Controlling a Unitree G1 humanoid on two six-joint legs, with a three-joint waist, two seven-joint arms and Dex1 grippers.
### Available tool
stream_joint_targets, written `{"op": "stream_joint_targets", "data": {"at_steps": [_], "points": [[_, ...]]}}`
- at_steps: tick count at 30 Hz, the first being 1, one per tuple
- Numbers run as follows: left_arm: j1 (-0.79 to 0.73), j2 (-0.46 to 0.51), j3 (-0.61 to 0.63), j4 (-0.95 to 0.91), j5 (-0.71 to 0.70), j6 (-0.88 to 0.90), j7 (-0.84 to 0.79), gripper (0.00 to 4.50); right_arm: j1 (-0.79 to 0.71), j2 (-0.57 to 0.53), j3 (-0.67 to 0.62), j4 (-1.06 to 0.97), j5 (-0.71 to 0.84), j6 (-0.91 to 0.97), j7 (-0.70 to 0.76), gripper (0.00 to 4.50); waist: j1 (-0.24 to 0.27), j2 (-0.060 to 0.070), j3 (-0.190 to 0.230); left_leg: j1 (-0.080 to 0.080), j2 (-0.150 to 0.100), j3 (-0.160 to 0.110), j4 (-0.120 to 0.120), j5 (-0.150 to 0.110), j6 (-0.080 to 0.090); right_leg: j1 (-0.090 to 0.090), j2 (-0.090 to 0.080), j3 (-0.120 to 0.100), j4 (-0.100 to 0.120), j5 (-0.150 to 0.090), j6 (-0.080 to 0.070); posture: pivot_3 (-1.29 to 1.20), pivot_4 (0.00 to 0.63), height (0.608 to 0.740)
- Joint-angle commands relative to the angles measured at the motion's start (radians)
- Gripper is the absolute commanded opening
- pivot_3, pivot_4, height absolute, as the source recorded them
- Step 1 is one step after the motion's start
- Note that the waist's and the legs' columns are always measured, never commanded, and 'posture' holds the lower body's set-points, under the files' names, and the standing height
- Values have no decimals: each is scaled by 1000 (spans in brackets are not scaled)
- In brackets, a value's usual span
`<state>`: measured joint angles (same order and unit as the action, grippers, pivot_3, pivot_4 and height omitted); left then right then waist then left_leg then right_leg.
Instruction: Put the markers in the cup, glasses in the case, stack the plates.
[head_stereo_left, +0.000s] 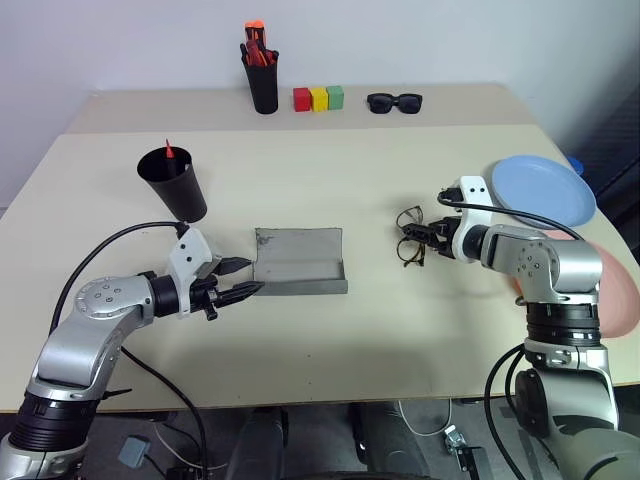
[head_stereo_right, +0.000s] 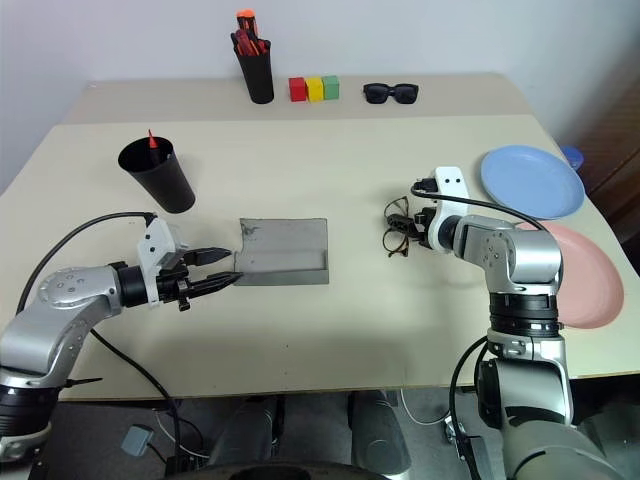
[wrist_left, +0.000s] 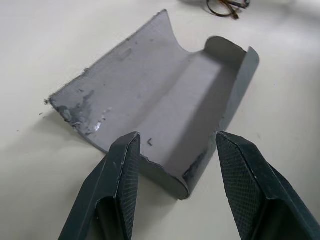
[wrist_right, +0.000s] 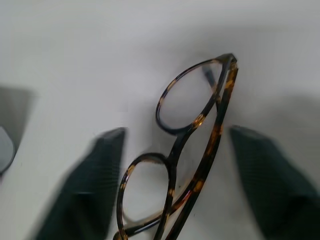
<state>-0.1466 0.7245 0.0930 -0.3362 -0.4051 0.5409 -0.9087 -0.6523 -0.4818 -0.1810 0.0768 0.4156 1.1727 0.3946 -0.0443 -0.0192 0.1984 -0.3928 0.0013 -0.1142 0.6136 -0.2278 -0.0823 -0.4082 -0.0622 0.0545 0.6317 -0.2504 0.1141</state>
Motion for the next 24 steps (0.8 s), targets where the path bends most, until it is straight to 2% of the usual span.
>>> {"op": "stream_joint_targets", "data": {"at_steps": [1,3,11,13,15,18,24], "points": [[5,2,16,-37,-16,0,16,2427,-26,-5,-16,-5,14,4,6,1060,0,0,0,0,0,0,0,0,0,0,0,0,0,0,0,0,150,740],[6,5,9,-35,-12,-6,17,2427,-24,-8,-10,-14,14,8,9,62,0,0,0,0,0,0,0,0,0,0,0,0,0,0,0,0,150,740],[-15,-2,32,11,-13,-11,43,2427,-30,-42,41,-113,12,5,47,62,0,0,0,0,0,0,0,0,0,0,0,0,0,0,-1,0,150,740],[-12,-2,58,29,-9,-20,65,2427,-13,-116,166,-206,-48,-102,118,62,0,1,1,0,0,0,0,0,0,0,0,0,0,-1,-1,0,150,740],[13,2,99,52,-7,-21,88,2427,-13,-185,281,-335,-70,-255,257,62,-3,2,1,0,0,0,0,0,0,-1,0,0,0,-1,-1,0,150,740],[70,25,120,63,28,-51,96,2427,-48,-221,397,-419,-89,-427,421,62,-18,2,1,0,1,1,-2,0,1,-1,0,0,-1,0,1,0,150,740],[162,42,181,22,-3,-76,74,2427,-169,-66,582,-325,-149,-499,484,62,-25,2,1,0,1,1,1,0,0,-1,0,0,0,-1,-4,0,150,740]]}}
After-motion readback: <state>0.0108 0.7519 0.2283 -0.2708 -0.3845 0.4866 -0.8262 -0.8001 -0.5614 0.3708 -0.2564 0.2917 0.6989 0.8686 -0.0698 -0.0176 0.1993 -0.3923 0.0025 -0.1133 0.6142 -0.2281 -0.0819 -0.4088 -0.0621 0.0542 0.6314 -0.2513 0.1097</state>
